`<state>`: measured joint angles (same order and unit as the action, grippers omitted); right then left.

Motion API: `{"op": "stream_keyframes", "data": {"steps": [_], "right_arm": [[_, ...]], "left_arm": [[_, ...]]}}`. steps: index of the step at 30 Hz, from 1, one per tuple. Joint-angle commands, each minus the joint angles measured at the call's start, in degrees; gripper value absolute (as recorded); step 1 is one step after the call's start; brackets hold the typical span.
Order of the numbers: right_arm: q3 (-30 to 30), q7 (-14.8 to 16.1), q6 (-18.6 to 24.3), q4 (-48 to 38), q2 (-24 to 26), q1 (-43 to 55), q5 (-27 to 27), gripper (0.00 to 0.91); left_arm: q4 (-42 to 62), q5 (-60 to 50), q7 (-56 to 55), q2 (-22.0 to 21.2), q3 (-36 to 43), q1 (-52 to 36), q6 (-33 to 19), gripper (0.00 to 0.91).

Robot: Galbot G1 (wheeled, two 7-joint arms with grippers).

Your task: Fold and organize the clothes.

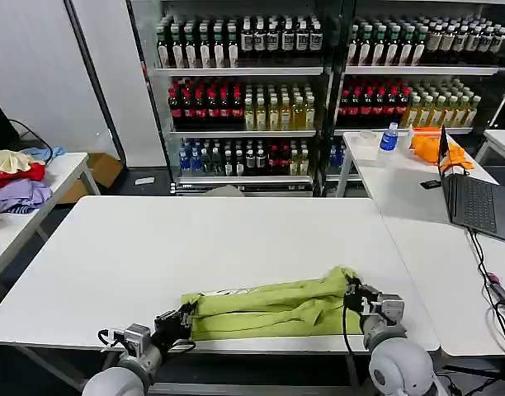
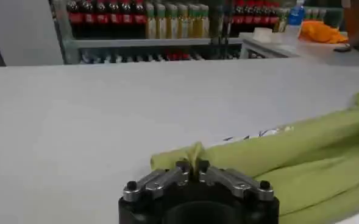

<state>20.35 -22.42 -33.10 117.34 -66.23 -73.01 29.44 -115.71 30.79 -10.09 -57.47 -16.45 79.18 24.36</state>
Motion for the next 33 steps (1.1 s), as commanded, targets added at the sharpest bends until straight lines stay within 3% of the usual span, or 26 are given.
{"op": "stream_keyframes", "data": {"steps": [1,7,20,21,23,27,33], "right_arm": [[-1.0,0.6,0.8,3.2,-0.9,-2.9,-6.8,0.907],[1.8,1.5,1.7,7.6,-1.0,-7.9,-8.6,0.907],[4.3,1.3,1.8,10.0,-1.1,-10.6,-8.5,0.907],[4.4,1.3,1.8,10.2,-1.1,-10.8,-8.5,0.907],[4.6,1.4,1.9,10.3,-1.1,-11.1,-8.5,0.907],[4.7,1.4,1.9,10.4,-1.1,-11.3,-8.5,0.907],[4.9,1.3,1.7,11.2,-1.1,-11.5,-8.4,0.907]], "left_arm": [[-2.9,-2.4,-2.4,-1.2,-0.9,1.4,-1.8,0.907],[-6.7,1.2,-5.2,-4.5,-2.6,3.6,-1.5,0.907],[-1.5,4.3,-7.8,-12.3,0.6,2.6,-0.2,0.907],[-0.8,4.4,-7.9,-12.6,0.6,2.3,-0.4,0.312],[0.1,4.4,-8.0,-12.8,0.6,1.9,-0.8,0.101],[2.0,4.6,-7.7,-13.4,0.6,1.3,-1.6,0.040],[2.9,4.6,-7.4,-14.2,0.7,2.1,-2.2,0.030]]}}
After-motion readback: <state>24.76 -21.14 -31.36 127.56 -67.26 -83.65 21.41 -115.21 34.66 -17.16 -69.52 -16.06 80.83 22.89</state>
